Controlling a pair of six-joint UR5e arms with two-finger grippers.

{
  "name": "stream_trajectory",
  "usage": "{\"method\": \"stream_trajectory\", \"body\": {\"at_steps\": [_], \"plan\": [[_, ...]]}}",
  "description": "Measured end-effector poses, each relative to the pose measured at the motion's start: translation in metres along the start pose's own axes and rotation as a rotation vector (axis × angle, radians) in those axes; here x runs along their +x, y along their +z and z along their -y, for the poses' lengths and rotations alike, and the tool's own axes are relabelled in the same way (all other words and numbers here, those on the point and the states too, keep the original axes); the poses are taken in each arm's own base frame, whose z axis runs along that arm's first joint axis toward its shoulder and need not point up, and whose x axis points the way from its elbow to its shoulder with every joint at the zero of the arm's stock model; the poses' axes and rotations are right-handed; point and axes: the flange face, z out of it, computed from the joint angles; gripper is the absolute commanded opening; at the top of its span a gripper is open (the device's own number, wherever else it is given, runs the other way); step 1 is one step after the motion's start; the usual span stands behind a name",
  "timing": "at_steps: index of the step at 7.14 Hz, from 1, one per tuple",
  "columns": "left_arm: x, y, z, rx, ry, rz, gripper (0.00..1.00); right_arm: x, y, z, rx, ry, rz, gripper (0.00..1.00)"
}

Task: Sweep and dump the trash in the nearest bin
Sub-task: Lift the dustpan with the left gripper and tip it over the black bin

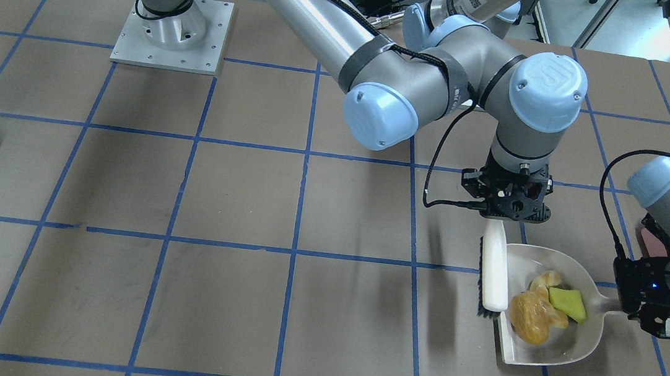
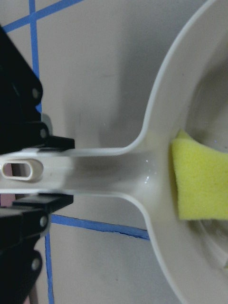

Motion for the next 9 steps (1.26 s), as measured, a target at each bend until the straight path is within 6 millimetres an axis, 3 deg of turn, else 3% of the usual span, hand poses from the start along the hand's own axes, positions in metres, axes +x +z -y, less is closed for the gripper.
{"method": "stream_trajectory", "body": {"at_steps": [1,3,5,7,9], "plan": [[0.000,-0.010,-0.002,0.016,-0.008,0.027,0.00,0.020,-0.016,0.017,-0.012,-0.003,-0.024,0.00],[0.004,-0.033,-0.014,0.046,-0.058,0.076,0.00,0.067,-0.024,0.044,-0.029,-0.030,-0.099,0.00],[0.019,-0.059,-0.056,0.111,-0.174,0.096,0.00,0.132,-0.029,0.048,-0.068,-0.072,-0.164,0.00],[0.035,-0.093,-0.116,0.139,-0.277,0.101,0.00,0.206,-0.047,0.017,-0.069,-0.123,-0.222,0.00],[0.068,-0.104,-0.190,0.146,-0.417,0.092,0.00,0.263,-0.045,-0.044,-0.038,-0.133,-0.252,0.00]]}}
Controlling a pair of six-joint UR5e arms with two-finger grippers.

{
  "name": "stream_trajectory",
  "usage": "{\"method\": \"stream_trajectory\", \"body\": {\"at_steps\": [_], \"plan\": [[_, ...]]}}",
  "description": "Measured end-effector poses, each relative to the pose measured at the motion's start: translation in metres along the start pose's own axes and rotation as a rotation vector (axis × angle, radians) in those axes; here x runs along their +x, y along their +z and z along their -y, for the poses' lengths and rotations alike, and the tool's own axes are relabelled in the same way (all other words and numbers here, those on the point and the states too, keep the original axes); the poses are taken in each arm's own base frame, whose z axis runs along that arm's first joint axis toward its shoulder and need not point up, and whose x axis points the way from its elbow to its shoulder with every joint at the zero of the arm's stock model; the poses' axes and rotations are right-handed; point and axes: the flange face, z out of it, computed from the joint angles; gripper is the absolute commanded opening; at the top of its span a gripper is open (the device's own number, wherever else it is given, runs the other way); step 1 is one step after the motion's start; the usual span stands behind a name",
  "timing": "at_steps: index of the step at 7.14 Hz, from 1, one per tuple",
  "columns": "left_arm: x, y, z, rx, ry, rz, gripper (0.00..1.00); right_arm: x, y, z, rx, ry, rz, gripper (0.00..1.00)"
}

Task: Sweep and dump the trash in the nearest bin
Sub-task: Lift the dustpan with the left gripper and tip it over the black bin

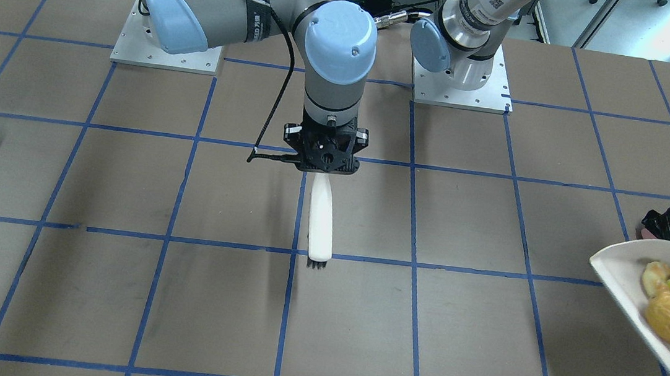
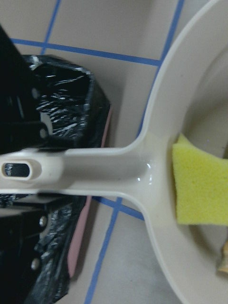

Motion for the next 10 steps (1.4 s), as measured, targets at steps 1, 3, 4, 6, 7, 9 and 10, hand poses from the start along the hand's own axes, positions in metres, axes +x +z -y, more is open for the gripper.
{"method": "stream_trajectory", "body": {"at_steps": [1,3,4,6,7,9,10], "plan": [[0.005,-0.005,-0.045,-0.004,-0.068,-0.004,0.00,0.017,0.011,-0.035,0.021,0.011,-0.002,0.00],[0.018,-0.014,-0.134,-0.031,-0.175,-0.009,0.00,0.037,0.039,-0.084,0.060,0.065,0.008,0.00],[0.024,-0.017,-0.176,-0.061,-0.210,-0.003,0.00,0.035,0.054,-0.098,0.076,0.081,0.014,0.00],[0.014,-0.013,-0.222,-0.130,-0.227,0.028,0.00,0.014,0.071,-0.114,0.101,0.050,0.016,0.00],[0.005,-0.004,-0.235,-0.172,-0.220,0.066,0.00,0.009,0.076,-0.116,0.109,0.030,0.012,0.00],[-0.008,0.011,-0.242,-0.264,-0.194,0.169,0.00,0.010,0.086,-0.117,0.106,0.006,-0.012,0.00],[-0.009,0.020,-0.235,-0.293,-0.175,0.208,0.00,0.014,0.094,-0.119,0.098,-0.003,-0.033,0.00]]}}
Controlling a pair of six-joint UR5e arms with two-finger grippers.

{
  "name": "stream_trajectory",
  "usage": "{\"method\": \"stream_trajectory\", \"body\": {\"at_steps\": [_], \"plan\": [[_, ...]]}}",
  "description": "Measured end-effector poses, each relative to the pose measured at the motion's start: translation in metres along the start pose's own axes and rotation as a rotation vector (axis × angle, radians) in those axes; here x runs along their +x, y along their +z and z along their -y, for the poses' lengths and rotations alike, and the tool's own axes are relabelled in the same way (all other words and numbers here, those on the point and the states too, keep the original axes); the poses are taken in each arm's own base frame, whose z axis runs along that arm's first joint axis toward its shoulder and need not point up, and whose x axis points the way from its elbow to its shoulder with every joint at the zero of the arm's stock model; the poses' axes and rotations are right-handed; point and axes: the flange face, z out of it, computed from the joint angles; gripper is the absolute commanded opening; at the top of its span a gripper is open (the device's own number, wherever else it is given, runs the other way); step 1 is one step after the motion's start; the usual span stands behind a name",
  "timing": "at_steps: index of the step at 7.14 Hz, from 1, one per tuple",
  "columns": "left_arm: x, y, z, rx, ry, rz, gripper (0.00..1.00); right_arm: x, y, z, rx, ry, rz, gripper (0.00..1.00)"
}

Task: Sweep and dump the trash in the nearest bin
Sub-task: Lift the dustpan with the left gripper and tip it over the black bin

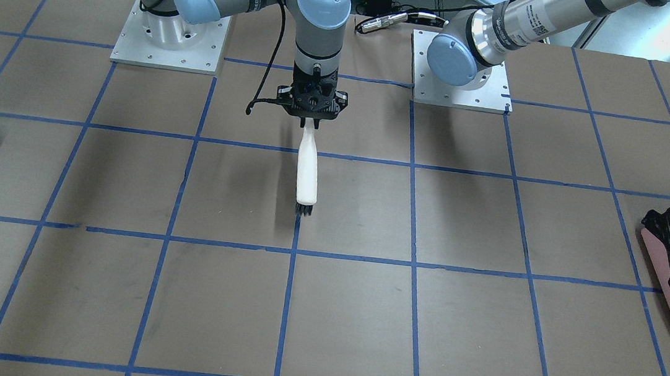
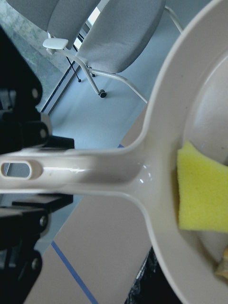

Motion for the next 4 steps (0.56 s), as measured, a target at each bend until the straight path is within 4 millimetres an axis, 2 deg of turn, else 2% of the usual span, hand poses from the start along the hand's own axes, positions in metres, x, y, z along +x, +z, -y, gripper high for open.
{"method": "stream_trajectory", "body": {"at_steps": [2,4], "plan": [[0.007,0.007,0.018,-0.060,0.123,0.108,0.00,0.004,0.011,-0.005,-0.012,-0.009,-0.013,0.00],[0.004,0.001,0.031,-0.112,0.270,0.163,0.00,0.003,0.022,-0.004,-0.023,-0.006,-0.019,0.00]]}}
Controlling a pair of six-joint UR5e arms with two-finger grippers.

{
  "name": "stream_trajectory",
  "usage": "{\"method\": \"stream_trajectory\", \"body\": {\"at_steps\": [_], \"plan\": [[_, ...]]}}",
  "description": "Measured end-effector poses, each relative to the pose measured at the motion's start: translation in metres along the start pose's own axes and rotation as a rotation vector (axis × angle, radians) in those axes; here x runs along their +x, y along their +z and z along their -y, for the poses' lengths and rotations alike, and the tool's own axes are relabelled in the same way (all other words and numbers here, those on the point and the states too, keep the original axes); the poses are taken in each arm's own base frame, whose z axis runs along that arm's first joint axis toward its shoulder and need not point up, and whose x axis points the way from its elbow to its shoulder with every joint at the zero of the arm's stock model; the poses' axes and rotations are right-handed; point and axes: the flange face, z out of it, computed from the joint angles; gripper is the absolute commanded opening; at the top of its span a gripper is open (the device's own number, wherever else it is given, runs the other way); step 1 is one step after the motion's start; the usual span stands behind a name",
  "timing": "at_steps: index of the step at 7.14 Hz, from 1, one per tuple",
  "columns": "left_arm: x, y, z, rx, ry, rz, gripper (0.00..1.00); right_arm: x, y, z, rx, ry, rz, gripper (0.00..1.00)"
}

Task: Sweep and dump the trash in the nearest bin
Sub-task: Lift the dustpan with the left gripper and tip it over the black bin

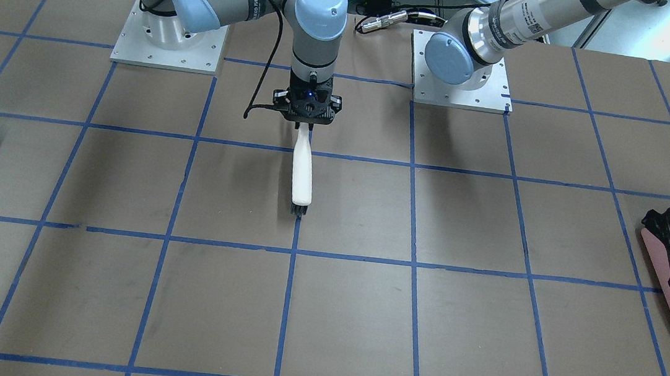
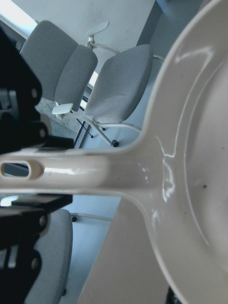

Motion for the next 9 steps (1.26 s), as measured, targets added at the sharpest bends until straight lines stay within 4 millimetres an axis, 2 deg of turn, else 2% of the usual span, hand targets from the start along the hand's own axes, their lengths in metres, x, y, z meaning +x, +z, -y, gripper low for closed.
{"method": "stream_trajectory", "body": {"at_steps": [1,2,3,4,5,6,7,9], "plan": [[-0.005,-0.005,0.002,-0.033,0.053,0.032,0.00,-0.001,0.004,0.001,-0.003,0.003,0.000,0.00],[-0.013,-0.013,0.005,-0.070,0.104,0.075,0.00,-0.002,0.007,0.002,-0.006,0.004,0.002,0.24],[-0.023,-0.022,0.011,-0.111,0.148,0.124,0.00,-0.002,0.008,0.002,-0.008,0.005,0.002,0.43],[-0.032,-0.031,0.017,-0.156,0.183,0.177,0.00,-0.002,0.009,0.003,-0.007,0.004,0.000,0.73],[-0.039,-0.038,0.022,-0.187,0.208,0.215,0.00,-0.002,0.009,0.004,-0.003,0.004,-0.001,0.93],[-0.046,-0.050,0.028,-0.201,0.221,0.243,0.00,-0.002,0.009,0.004,0.001,0.003,-0.002,0.99],[-0.058,-0.071,0.037,-0.205,0.234,0.270,0.00,-0.002,0.009,0.005,0.005,0.002,-0.003,1.00],[-0.081,-0.134,0.059,-0.170,0.254,0.293,0.00,-0.003,0.006,0.008,0.013,-0.002,0.000,1.00]]}}
